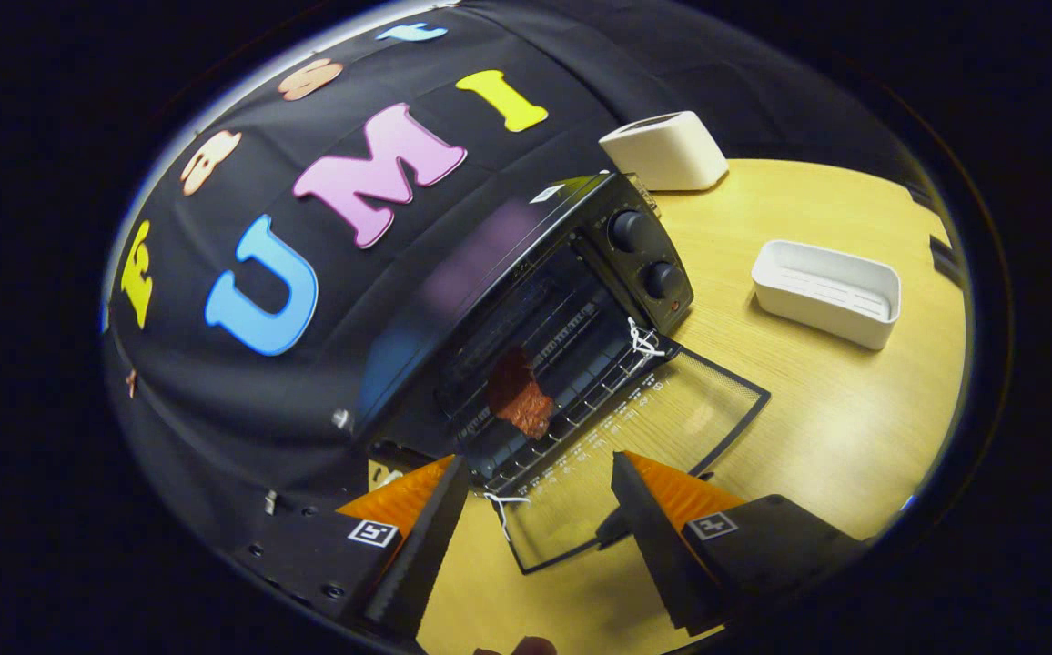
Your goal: Open the toaster oven, put the food inside, and close the toaster oven door.
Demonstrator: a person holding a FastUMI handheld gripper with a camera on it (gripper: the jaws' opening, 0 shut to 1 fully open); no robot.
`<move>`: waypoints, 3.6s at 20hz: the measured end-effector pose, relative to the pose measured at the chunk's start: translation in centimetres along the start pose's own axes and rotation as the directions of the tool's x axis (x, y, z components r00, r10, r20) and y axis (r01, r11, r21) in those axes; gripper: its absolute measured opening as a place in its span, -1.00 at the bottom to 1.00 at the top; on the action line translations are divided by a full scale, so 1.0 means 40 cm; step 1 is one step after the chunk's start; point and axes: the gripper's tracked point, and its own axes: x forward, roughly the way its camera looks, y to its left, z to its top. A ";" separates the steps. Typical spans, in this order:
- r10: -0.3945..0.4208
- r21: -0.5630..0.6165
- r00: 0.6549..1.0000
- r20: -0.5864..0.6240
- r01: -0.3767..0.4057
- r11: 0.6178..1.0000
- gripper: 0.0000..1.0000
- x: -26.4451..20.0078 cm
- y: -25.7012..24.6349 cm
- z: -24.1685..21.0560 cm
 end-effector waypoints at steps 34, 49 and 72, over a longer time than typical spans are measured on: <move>-0.129 -0.596 0.943 -0.307 -0.085 0.798 0.93 0.056 -0.183 -0.229; 0.007 -0.555 0.980 -0.200 -0.120 0.823 0.93 -0.024 -0.088 -0.130; 0.148 -0.566 0.988 0.034 -0.103 0.818 0.98 -0.015 0.071 0.198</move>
